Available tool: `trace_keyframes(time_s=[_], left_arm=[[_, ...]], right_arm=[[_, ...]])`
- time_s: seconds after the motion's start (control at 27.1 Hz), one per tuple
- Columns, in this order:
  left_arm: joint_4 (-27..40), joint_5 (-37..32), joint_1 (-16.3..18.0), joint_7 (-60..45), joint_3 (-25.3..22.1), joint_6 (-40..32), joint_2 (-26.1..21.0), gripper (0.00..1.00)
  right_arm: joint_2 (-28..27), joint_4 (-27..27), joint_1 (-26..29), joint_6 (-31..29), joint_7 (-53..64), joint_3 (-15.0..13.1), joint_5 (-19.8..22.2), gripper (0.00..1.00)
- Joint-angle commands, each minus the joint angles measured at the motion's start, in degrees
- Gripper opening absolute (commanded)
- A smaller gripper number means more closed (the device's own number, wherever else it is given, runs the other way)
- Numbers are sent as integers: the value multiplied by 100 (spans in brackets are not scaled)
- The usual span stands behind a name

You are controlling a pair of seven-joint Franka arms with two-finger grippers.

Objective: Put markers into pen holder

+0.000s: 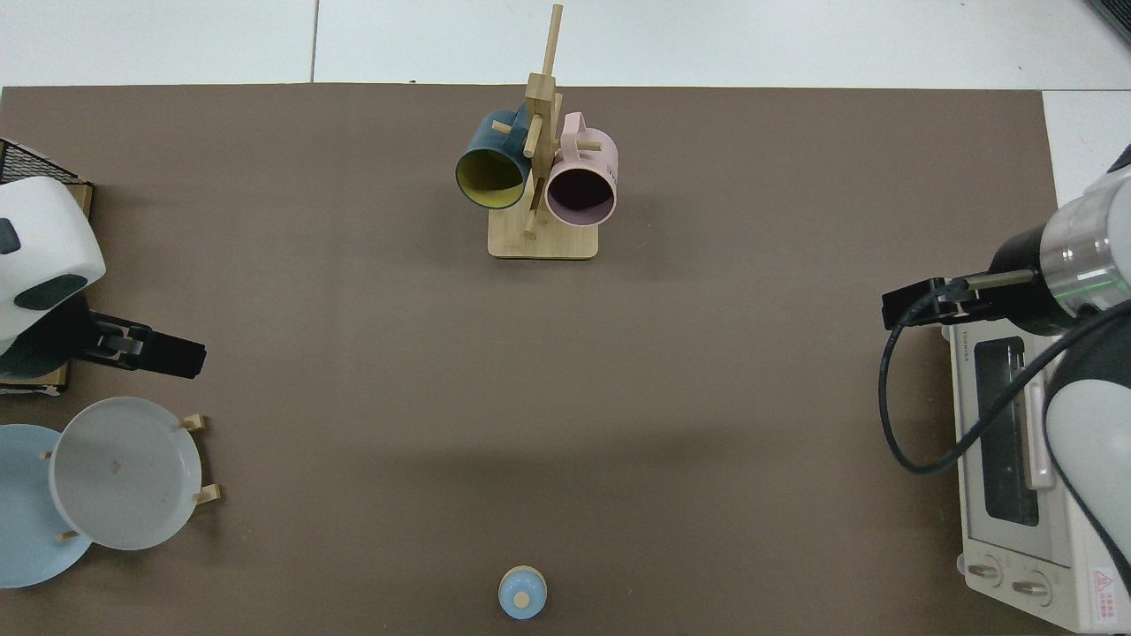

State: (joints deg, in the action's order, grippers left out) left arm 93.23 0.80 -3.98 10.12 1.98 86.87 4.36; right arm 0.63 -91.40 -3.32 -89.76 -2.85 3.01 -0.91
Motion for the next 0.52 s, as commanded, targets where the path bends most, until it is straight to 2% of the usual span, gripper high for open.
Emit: trace_keyframes(time_s=[0.0,0.3,0.48], left_arm=[[-15,166,46,-19,-40,-12,57,100],[-41,183,46,-10,-23,145,-22,100],[-542,192,29,-28,-5,-55,-338,99]], right_arm=[[16,26,60,73,-93,42,-41,100],[16,26,60,73,-93,42,-41,100],[16,26,60,73,-93,42,-41,100]])
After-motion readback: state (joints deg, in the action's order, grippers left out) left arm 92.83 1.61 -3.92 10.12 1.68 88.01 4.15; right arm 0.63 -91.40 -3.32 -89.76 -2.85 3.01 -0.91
